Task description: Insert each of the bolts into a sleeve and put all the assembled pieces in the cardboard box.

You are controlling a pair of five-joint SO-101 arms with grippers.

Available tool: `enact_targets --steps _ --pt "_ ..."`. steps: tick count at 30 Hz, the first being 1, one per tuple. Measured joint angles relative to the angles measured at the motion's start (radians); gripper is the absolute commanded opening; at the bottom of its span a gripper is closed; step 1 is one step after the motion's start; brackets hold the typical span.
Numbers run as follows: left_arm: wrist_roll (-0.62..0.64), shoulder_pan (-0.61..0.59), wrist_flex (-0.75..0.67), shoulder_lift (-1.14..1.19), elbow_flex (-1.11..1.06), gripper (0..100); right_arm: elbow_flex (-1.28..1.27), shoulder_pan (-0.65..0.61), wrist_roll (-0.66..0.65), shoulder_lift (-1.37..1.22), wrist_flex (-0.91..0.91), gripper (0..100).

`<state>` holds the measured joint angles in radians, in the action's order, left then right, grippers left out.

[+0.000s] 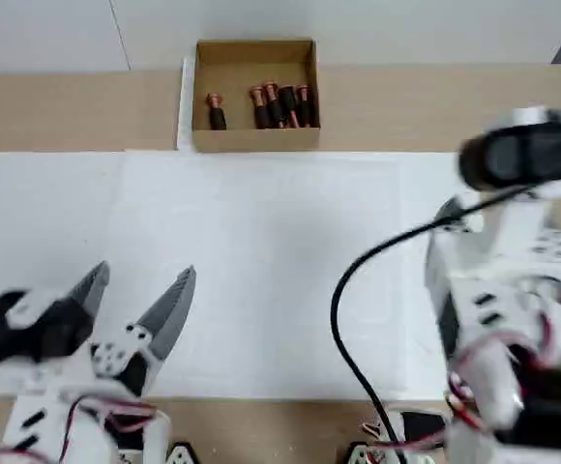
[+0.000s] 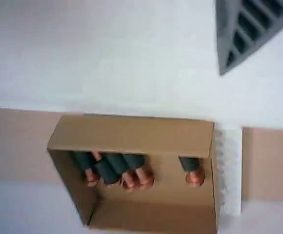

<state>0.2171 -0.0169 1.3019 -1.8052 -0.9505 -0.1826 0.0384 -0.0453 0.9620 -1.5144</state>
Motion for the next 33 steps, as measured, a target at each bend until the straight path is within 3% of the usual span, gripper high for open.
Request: enact_targets --steps 10,18,26,33 --pt "0.0 0.0 -0.184 0.005 -0.342 34 -0.967 0.002 0.0 0.465 0.609 25.4" --pt "-0.002 0.0 -0.196 0.006 -0.522 34 -1.471 0.002 0.0 0.822 0.865 25.4" --pt "-0.002 0.0 -0.196 0.006 -0.631 34 -1.493 0.002 0.0 0.801 0.881 25.4" --pt "0.0 0.0 -0.196 0.008 -0.675 34 -1.494 0.002 0.0 0.801 0.712 25.4"
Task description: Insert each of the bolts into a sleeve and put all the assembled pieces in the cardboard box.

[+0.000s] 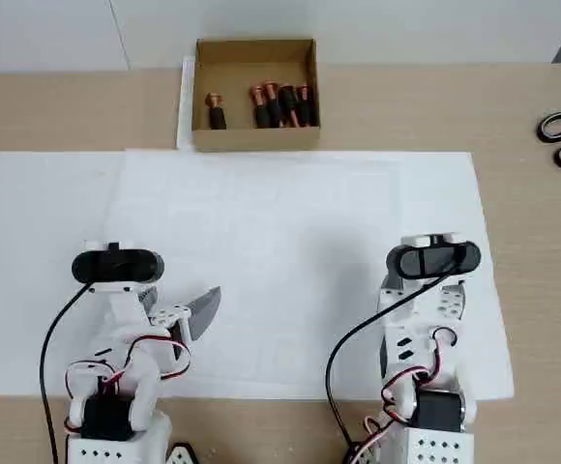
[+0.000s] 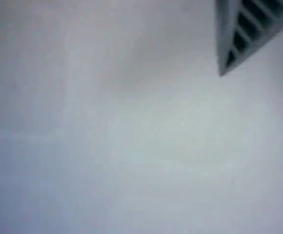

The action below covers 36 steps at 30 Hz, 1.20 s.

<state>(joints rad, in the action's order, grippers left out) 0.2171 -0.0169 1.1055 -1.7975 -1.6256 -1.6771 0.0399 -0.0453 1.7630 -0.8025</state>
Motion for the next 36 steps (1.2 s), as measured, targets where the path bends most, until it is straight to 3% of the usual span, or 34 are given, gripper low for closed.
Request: enact_targets --steps 36 --pt "-0.002 0.0 -0.003 0.0 0.0 34 0.0 0.0 0.0 0.0 -0.058 25.4"
